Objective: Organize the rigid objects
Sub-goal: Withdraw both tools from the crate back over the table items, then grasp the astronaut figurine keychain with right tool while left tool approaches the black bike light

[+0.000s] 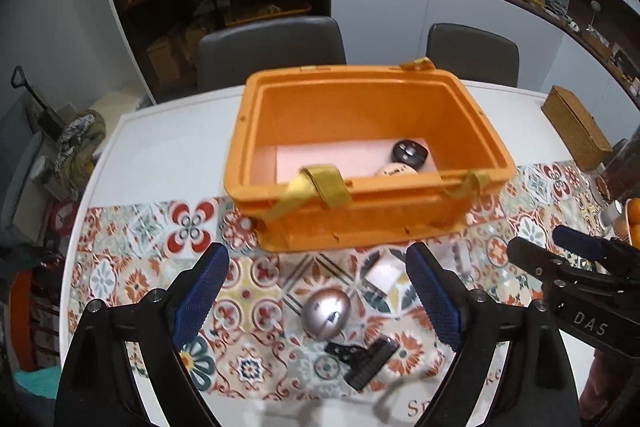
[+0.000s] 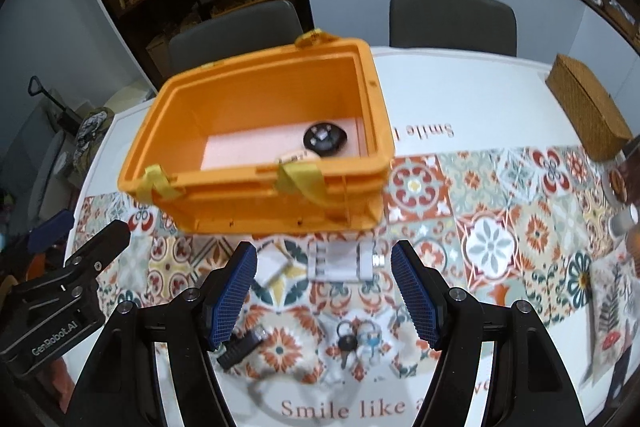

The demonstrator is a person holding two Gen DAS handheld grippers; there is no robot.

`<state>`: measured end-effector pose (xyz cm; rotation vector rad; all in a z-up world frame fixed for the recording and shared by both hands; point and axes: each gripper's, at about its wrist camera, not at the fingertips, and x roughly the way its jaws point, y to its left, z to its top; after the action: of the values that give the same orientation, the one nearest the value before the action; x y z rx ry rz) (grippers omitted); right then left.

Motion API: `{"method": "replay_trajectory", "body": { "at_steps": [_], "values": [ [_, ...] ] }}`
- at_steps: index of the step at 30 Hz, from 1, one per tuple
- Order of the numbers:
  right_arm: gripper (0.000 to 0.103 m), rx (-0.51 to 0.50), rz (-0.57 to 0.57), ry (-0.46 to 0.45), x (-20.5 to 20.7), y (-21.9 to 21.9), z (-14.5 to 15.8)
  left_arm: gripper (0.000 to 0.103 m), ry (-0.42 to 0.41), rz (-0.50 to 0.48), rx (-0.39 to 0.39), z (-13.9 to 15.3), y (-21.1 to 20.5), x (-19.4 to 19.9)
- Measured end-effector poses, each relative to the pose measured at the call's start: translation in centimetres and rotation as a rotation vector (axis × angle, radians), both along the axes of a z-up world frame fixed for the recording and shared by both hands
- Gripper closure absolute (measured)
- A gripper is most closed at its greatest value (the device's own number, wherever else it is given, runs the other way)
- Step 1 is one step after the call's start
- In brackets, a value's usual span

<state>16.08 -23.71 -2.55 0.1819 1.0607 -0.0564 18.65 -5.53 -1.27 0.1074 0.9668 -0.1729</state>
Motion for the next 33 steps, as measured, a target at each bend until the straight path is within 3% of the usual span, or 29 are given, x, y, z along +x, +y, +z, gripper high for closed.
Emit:
{"method": "replay_trajectory", "body": {
  "at_steps": [13,23,33],
  "values": [
    [0.033,0.012,-0.026,0.061,-2.6,-0.2,-2.8,0.012,0.075,0.001,-0.021,-2.8,0.0,-3.0],
    [0.033,0.002,-0.043,0.035,-4.4,-0.6,-4.1,0.012,0.136,0.008,-0.024,-5.4,-0.4,-4.4],
    [0.033,0.004,-0.037,0.077,-5.5,-0.7,-6.8,0.012,0.199,0.027,-0.018,-8.3,-0.3,-5.6]
  ]
}}
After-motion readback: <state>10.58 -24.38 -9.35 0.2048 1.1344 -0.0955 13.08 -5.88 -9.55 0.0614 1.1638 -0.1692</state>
